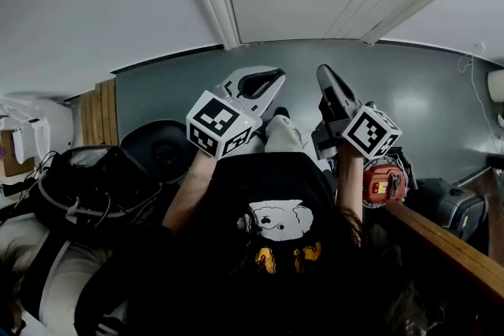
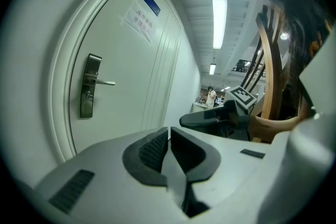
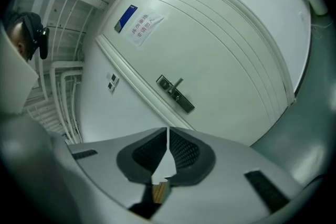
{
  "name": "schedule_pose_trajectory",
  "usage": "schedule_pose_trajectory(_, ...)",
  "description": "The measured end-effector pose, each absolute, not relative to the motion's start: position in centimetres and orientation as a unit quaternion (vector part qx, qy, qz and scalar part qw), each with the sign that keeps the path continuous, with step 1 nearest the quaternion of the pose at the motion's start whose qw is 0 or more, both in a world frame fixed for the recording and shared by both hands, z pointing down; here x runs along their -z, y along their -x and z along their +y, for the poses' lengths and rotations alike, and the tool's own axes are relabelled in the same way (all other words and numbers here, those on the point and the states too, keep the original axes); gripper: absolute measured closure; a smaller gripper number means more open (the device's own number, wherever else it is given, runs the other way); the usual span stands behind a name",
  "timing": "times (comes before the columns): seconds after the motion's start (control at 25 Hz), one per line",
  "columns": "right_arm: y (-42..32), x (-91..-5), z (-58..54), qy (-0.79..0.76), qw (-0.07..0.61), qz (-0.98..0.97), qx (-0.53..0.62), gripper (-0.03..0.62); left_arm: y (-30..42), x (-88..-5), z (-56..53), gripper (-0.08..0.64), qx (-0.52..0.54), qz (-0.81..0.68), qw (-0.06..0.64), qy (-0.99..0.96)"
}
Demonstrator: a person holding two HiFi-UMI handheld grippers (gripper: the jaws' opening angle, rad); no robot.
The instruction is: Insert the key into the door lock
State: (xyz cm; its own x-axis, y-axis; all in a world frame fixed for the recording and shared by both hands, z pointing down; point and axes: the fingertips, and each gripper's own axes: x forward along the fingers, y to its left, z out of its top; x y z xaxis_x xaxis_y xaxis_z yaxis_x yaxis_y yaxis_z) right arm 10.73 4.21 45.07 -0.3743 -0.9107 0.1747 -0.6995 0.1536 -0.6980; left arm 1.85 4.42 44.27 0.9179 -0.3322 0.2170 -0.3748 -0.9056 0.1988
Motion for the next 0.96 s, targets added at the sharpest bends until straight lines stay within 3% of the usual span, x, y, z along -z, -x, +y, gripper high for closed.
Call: schedule_pose_trajectory(0.96, -14.2, -42.4, 6.6, 0.584, 0.152, 0.732, 0.316, 0.580, -1.4, -44.5, 6.6, 0.540, -0.097, -0.164, 0.115, -0.975)
